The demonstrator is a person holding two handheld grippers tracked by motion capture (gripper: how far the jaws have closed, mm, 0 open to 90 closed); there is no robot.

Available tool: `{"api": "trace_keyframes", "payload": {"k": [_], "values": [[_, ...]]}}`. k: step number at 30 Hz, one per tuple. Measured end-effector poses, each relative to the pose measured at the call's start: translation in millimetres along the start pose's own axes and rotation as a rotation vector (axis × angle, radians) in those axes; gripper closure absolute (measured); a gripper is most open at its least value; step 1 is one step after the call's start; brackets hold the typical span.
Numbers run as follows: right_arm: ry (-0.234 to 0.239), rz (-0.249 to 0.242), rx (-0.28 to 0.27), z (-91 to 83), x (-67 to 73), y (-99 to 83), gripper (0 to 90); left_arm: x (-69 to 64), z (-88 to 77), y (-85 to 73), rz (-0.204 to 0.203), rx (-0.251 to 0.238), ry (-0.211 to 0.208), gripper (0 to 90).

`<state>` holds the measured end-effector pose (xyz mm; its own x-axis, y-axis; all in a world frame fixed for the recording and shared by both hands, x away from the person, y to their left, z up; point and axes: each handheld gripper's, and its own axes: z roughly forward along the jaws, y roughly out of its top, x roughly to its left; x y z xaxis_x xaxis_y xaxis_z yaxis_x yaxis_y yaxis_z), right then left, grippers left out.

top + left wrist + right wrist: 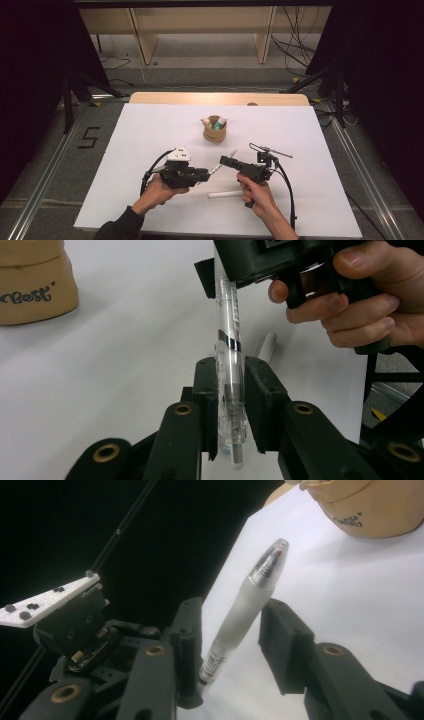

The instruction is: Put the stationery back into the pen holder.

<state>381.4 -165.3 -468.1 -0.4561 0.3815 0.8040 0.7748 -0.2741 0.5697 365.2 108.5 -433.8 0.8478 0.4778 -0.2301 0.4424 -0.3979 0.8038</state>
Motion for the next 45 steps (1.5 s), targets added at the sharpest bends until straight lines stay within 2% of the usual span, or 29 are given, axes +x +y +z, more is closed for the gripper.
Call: {"api": "trace_keyframes", "payload": {"k": [12,15,20,22,24,25,27,30,31,32,33,34,35,36,37,40,41,42,43,45], "values": [[0.028,0.038,-0.011,1.7,-0.4,-0.5,75.2,-1.5,0.8,-0.3,0.012,-0.011,-0.012,76.3],[0.047,0.058,-0.009,1.2,0.5,-0.5,78.1,-1.5,1.2,-0.8,0.014,-0.010,-0.016,76.3],[0.068,0.051,-0.013,0.3,2.3,-0.5,80.0,-1.5,2.8,-1.4,0.015,-0.011,-0.033,76.2],[0.073,0.050,-0.011,-0.1,3.3,-0.6,80.2,-1.7,2.1,-0.4,0.007,-0.003,-0.040,73.5],[0.076,0.041,-0.015,-0.4,5.1,-0.8,80.3,-3.5,1.5,0.6,0.000,0.007,-0.043,56.6],[0.074,0.024,-0.021,-0.7,6.0,-0.2,80.3,-4.3,0.4,0.6,0.000,0.014,-0.043,56.6],[0.064,-0.009,-0.038,-4.3,10.3,3.3,80.3,-4.3,-3.2,-0.4,-0.016,0.004,-0.036,40.7],[0.053,-0.030,-0.049,-6.3,12.3,5.6,80.4,-1.9,-6.5,-1.3,-0.031,-0.005,-0.034,36.1],[0.032,-0.057,-0.055,-8.5,14.8,8.6,80.3,-0.3,-8.6,-2.6,-0.036,-0.012,-0.027,32.4],[0.032,-0.057,-0.055,-8.5,14.8,8.6,80.3,0.8,-9.9,-3.4,-0.039,-0.015,-0.025,32.4],[0.014,-0.081,-0.061,-9.5,15.9,11.4,80.4,2.5,-11.3,-4.9,-0.041,-0.021,-0.016,28.8],[0.014,-0.081,-0.061,-9.5,15.9,11.4,80.4,3.8,-12.8,-6.7,-0.047,-0.025,-0.010,28.8],[-0.007,-0.111,-0.074,-10.0,16.5,15.9,80.3,7.0,-15.7,-10.8,-0.047,-0.029,0.001,26.7],[-0.007,-0.111,-0.074,-10.0,16.5,15.9,80.3,7.0,-15.7,-10.8,-0.047,-0.029,0.001,26.1],[-0.029,-0.138,-0.086,-10.2,17.0,19.7,80.3,8.2,-16.9,-13.2,-0.053,-0.036,0.007,25.3],[-0.050,-0.155,-0.093,-10.4,17.8,25.2,80.3,12.7,-21.0,-20.3,-0.059,-0.045,0.015,24.7],[-0.078,-0.184,-0.103,-10.6,18.6,30.3,80.3,14.1,-22.7,-22.8,-0.064,-0.048,0.019,24.3],[-0.078,-0.184,-0.103,-10.6,18.6,30.3,80.3,15.9,-24.6,-25.3,-0.068,-0.051,0.025,24.3],[-0.101,-0.208,-0.114,-11.0,19.4,37.0,80.3,19.0,-27.8,-30.4,-0.084,-0.062,0.038,24.2],[-0.106,-0.211,-0.122,-11.3,19.5,40.6,80.3,20.6,-29.1,-32.7,-0.086,-0.066,0.045,23.9]]}}
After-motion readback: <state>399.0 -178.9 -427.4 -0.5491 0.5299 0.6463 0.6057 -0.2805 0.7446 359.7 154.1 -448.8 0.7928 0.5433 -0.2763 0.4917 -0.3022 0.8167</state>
